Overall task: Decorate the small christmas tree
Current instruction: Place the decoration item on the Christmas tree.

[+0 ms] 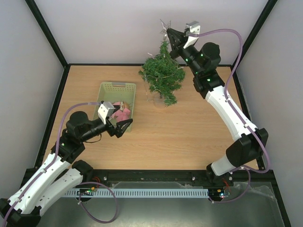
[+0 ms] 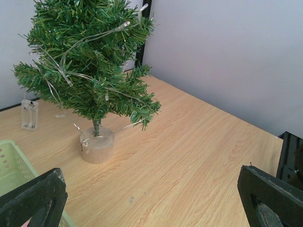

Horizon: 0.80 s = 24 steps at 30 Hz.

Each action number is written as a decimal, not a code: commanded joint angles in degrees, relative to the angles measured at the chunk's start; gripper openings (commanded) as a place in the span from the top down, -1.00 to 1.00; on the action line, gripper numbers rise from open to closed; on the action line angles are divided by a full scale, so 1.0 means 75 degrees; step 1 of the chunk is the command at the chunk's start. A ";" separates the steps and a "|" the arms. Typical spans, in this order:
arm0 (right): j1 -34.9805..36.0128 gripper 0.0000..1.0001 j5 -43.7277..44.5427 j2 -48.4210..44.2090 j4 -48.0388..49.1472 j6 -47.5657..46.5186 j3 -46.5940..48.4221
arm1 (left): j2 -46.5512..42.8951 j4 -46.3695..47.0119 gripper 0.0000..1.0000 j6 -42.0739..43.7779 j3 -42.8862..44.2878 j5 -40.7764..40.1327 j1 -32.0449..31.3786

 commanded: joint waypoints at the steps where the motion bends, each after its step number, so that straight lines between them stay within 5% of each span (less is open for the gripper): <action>1: -0.0012 0.97 -0.0258 0.0177 0.0065 -0.0152 0.0135 | -0.0056 -0.0032 -0.99 0.0117 0.0003 0.0076 0.0036; 24: -0.0012 0.97 -0.0215 -0.0068 -0.0793 -0.0570 0.0677 | -0.0024 -0.0022 -0.99 0.0117 -0.0002 0.0193 0.0103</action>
